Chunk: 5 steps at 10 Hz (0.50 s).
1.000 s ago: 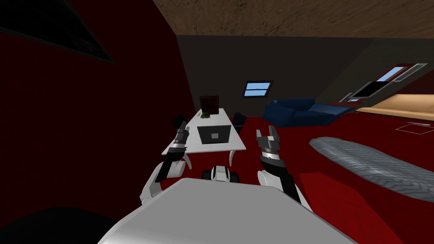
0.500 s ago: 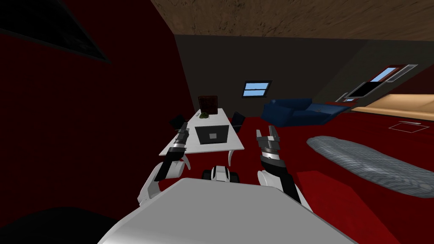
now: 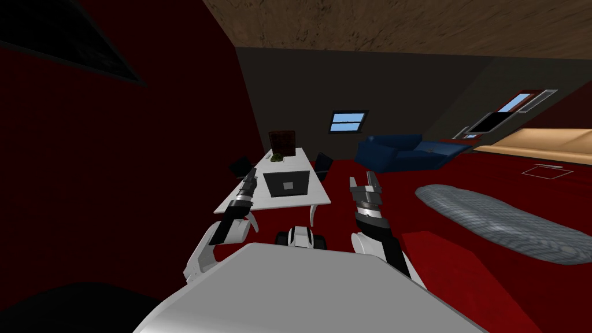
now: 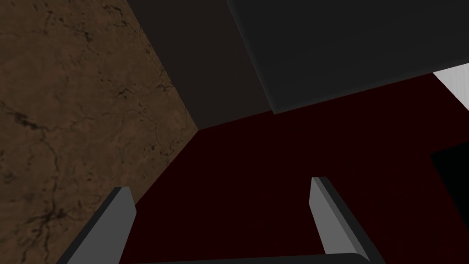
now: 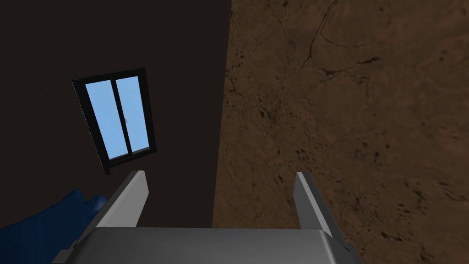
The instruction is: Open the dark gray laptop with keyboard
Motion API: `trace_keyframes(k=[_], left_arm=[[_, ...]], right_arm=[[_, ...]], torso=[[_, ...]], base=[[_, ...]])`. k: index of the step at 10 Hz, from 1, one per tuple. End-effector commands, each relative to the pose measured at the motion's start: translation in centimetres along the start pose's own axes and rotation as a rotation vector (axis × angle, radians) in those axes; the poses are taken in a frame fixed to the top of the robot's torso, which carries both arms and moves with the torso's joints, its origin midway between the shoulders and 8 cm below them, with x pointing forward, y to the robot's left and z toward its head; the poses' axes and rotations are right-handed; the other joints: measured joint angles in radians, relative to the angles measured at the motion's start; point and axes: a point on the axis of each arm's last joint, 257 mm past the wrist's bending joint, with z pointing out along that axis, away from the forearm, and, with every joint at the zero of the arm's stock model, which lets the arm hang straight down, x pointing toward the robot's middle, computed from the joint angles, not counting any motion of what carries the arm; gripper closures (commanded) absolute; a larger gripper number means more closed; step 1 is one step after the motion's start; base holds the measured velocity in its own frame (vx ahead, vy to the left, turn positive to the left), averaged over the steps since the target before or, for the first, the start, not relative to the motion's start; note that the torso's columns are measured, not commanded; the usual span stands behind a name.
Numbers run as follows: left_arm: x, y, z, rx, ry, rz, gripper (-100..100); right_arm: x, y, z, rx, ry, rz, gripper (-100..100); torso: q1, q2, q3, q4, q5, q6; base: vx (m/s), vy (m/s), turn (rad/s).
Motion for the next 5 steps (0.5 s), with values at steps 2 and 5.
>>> trace_keyframes(k=[2,5], left_arm=[[-0.1,1.4,-0.1,-0.063,0.011,0.033,-100],[-0.3,2.7,-0.2,-0.119,0.023,0.068,-100]], right_arm=[[0.0,0.0,0.0,0.0,0.0,0.0,0],[0.0,0.0,0.0,0.0,0.0,0.0,0]], torso=[[0.0,0.0,0.0,0.0,0.0,0.0],[0.0,0.0,0.0,0.0,0.0,0.0]], base=[[0.003,-0.029,-0.02],[0.004,-0.033,-0.022]])
